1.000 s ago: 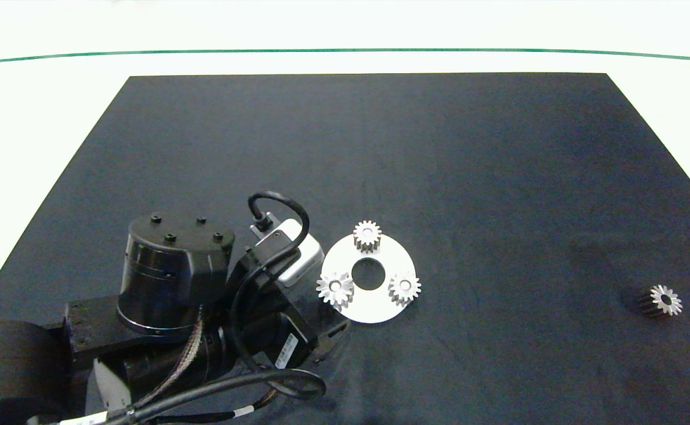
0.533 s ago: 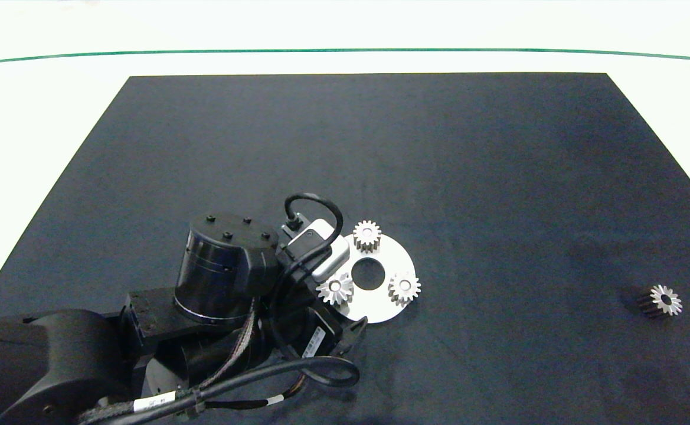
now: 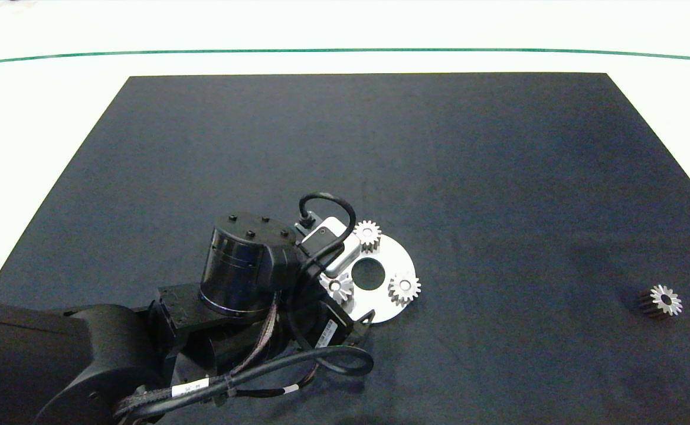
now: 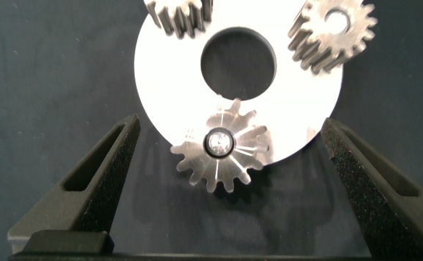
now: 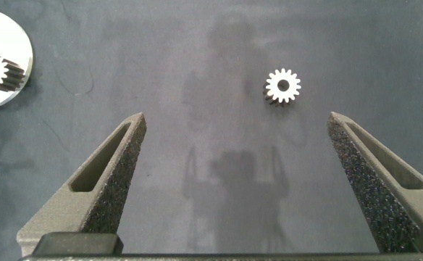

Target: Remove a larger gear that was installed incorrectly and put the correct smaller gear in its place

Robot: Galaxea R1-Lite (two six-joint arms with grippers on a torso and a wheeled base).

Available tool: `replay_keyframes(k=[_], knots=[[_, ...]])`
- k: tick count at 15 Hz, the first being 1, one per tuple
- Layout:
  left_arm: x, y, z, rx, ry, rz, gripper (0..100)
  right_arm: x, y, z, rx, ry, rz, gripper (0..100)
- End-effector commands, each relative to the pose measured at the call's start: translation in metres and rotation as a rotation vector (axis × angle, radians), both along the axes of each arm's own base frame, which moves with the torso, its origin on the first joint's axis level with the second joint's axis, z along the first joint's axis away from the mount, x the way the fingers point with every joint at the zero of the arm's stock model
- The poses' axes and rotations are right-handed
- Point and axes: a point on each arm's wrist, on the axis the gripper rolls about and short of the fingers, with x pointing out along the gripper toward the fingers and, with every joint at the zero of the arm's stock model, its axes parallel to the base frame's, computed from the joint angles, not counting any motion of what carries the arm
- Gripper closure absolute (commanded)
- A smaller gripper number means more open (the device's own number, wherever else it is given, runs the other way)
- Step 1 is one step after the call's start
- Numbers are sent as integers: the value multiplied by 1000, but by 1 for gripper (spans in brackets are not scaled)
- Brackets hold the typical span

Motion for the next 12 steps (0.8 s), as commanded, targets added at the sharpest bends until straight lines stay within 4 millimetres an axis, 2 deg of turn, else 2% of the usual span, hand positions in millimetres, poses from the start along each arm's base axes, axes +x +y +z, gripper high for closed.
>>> replay_keyframes(k=[1, 12], knots=[[3, -2, -4, 5, 1, 3, 2, 0, 0, -1, 0, 4, 0, 0], [4, -2, -7, 18, -1, 19, 25, -1, 0, -3, -1, 5, -3, 0]])
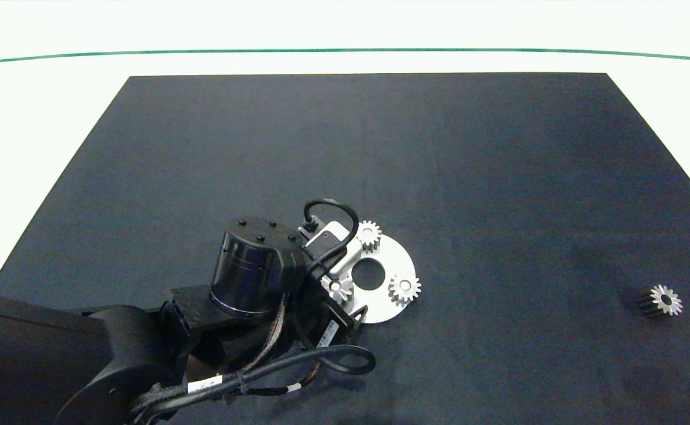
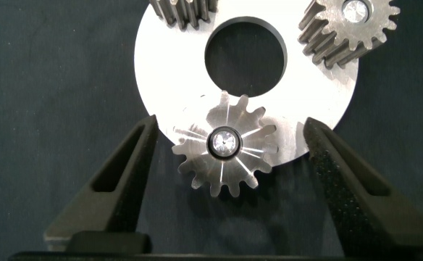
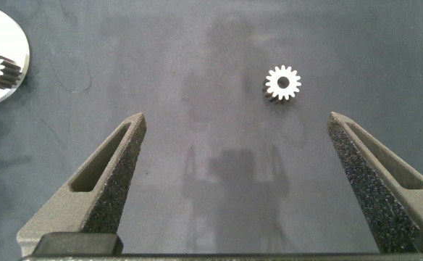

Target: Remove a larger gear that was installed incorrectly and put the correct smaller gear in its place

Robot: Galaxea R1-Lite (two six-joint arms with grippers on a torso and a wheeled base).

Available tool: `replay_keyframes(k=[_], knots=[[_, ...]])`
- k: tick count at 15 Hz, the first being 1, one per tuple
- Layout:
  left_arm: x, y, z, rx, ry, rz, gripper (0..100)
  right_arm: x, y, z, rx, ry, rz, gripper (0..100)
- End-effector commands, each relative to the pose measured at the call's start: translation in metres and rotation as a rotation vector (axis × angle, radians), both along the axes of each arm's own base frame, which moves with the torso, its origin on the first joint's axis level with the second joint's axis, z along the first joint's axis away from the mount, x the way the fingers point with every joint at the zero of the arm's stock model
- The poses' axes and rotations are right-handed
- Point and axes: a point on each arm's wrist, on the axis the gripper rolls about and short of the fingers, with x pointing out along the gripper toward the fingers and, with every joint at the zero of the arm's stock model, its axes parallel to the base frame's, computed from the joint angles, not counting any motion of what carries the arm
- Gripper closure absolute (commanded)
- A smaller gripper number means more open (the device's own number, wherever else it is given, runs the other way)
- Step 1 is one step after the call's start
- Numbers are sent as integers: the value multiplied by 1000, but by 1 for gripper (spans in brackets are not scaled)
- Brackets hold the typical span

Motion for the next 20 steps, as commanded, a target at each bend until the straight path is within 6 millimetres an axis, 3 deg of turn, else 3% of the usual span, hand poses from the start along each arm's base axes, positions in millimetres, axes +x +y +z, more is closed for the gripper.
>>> replay_keyframes(k=[1, 20], knots=[[0, -1, -2, 5, 1, -1, 26, -1, 0, 0, 0, -1, 0, 0], [4, -3, -7, 13, 4, 2, 64, -1, 0, -2, 0, 3, 3, 0]])
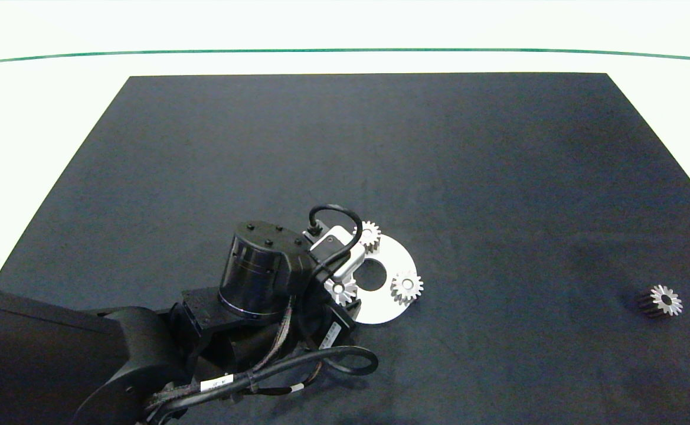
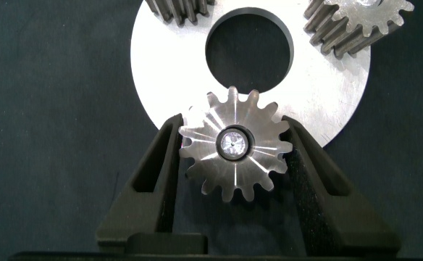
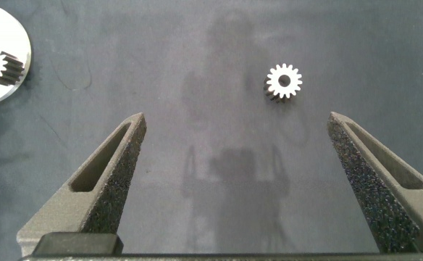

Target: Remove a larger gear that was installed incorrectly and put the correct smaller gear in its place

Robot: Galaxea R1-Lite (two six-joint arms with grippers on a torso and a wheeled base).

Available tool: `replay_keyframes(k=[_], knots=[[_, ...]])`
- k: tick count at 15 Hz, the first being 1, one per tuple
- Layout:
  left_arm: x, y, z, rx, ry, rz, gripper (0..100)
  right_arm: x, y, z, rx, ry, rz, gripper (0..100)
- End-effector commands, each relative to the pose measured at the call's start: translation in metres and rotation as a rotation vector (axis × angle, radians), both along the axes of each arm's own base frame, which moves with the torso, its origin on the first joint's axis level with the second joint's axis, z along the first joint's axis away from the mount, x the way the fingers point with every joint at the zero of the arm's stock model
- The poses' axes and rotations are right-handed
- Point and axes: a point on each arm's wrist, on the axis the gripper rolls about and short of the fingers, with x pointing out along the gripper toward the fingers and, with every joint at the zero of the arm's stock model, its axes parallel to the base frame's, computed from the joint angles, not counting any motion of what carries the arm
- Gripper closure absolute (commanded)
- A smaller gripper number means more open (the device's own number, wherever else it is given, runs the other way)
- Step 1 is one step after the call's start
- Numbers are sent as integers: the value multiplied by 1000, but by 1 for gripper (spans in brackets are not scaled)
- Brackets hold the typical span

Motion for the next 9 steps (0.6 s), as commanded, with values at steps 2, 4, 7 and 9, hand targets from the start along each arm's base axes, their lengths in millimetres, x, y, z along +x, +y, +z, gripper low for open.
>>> replay_keyframes(k=[2, 4, 7, 9], knots=[[0, 0, -1, 4, 2, 3, 68, 0, 0, 0, 0, 1, 0, 0], [0, -1, 0, 1, 2, 0, 72, 0, 0, 0, 0, 1, 0, 0], [-1, -1, 3, -8, -3, -3, 72, 0, 0, 0, -3, 1, 1, 0], [-3, 0, 4, -10, 0, -5, 72, 0, 0, 0, -3, 3, 1, 0]])
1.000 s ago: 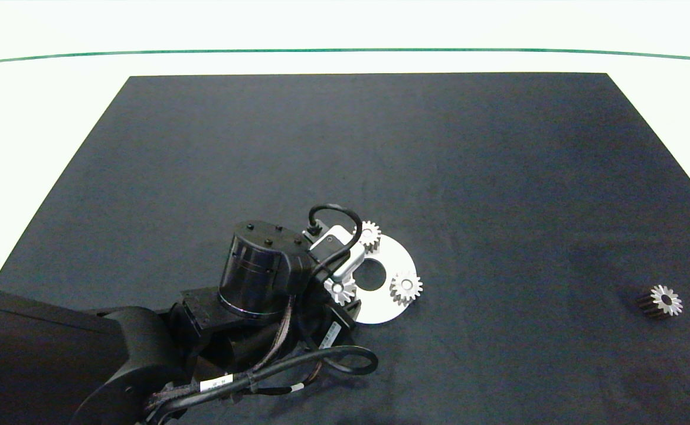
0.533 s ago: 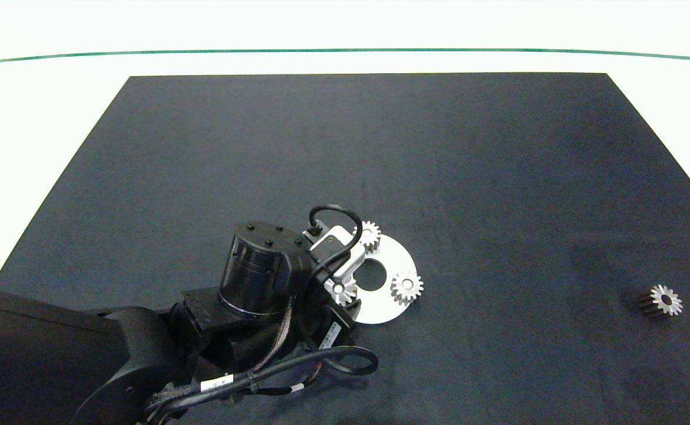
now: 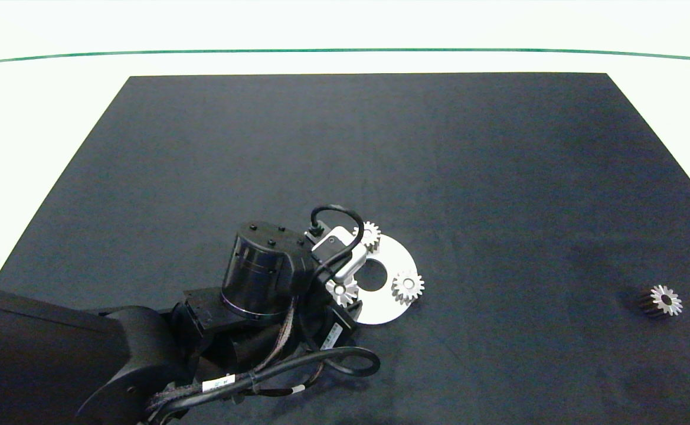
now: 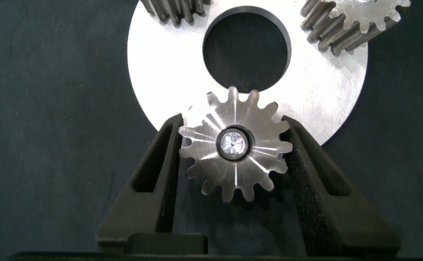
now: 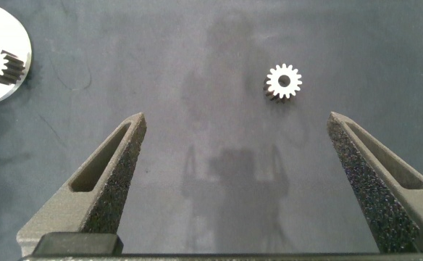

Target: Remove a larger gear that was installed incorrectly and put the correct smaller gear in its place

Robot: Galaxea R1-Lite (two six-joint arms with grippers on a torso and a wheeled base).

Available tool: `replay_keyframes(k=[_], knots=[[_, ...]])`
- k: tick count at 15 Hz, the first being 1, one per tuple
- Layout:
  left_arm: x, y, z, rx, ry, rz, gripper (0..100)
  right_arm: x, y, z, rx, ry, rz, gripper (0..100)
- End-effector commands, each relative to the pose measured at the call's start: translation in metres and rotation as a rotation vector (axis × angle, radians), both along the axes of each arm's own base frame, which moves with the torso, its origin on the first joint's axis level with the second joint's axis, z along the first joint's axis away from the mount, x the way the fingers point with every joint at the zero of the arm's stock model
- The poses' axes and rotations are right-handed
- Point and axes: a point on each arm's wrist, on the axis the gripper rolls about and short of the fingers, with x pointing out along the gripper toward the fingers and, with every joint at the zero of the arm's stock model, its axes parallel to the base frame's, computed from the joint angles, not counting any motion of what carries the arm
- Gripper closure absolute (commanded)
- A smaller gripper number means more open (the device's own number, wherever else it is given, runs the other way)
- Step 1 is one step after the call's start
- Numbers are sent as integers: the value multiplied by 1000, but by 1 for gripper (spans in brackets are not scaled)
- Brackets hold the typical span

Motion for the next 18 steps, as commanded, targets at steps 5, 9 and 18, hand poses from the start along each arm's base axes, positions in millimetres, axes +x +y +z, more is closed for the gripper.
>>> replay_keyframes(k=[5, 9, 18], knots=[[-1, 0, 9, -28, 2, 10, 72, 0, 0, 0, -1, 2, 0, 0], [-2, 0, 11, -26, 5, 9, 72, 0, 0, 0, -1, 2, 0, 0], [-11, 15, 26, -45, -15, 24, 72, 0, 0, -1, -1, 3, 0, 0]])
